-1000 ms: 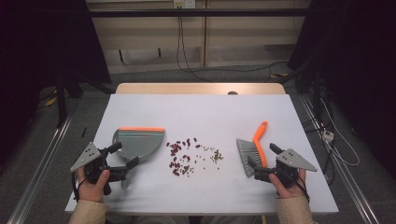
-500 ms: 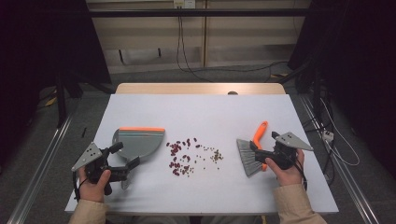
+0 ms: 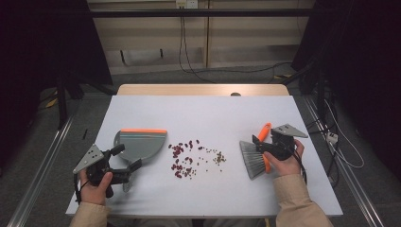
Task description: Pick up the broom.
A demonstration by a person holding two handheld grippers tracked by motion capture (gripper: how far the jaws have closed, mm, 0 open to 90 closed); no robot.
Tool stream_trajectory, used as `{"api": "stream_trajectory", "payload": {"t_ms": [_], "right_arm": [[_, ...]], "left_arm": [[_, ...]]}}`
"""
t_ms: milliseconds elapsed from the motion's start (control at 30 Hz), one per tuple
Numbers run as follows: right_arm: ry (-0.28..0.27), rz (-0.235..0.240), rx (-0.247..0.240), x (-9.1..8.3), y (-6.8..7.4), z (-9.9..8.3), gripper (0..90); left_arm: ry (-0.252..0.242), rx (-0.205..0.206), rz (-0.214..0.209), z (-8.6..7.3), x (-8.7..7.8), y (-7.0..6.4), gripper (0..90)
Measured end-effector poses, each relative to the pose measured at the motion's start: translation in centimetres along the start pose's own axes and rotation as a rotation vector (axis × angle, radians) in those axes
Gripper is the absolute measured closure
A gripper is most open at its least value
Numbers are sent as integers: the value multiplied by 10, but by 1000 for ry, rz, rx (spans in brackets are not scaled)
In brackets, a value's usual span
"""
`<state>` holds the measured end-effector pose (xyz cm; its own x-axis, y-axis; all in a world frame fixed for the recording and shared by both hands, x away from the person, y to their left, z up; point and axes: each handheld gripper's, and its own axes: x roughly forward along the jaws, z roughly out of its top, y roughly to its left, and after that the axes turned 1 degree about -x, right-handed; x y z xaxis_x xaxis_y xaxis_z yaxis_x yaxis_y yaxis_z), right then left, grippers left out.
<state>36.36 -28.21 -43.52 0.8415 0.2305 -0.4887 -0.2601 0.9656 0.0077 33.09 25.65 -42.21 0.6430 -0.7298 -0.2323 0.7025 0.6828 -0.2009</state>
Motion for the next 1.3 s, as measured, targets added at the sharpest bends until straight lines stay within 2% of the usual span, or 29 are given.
{"api": "stream_trajectory", "payload": {"t_ms": [67,133,200,300,367,433,667,933,1033,1100,1233,1300], "right_arm": [[20,-11,9,4,0,2,255],[35,4,14,7,0,3,295],[74,15,27,10,-1,3,314],[97,-3,46,13,-2,2,384],[102,-15,79,14,-5,2,396],[115,-32,82,16,-7,2,418],[199,-65,149,26,-10,-1,417],[239,-81,205,38,-9,-2,417],[280,-103,178,43,-7,-1,417],[289,-108,174,44,-5,2,434],[328,-137,99,48,0,5,468],[344,-135,95,50,1,7,500]], "left_arm": [[0,-1,0,0,0,0,39],[1,1,1,0,0,0,39],[0,-1,2,0,0,0,38],[1,1,-1,0,0,0,38],[2,2,-2,0,0,0,39],[3,5,-3,0,0,0,39],[-2,5,-3,0,0,0,39],[6,11,-5,1,0,1,40],[0,5,-3,1,0,0,40],[-1,7,-1,1,0,1,40],[-5,1,-4,1,0,1,40],[-2,6,-3,1,0,1,40]]}}
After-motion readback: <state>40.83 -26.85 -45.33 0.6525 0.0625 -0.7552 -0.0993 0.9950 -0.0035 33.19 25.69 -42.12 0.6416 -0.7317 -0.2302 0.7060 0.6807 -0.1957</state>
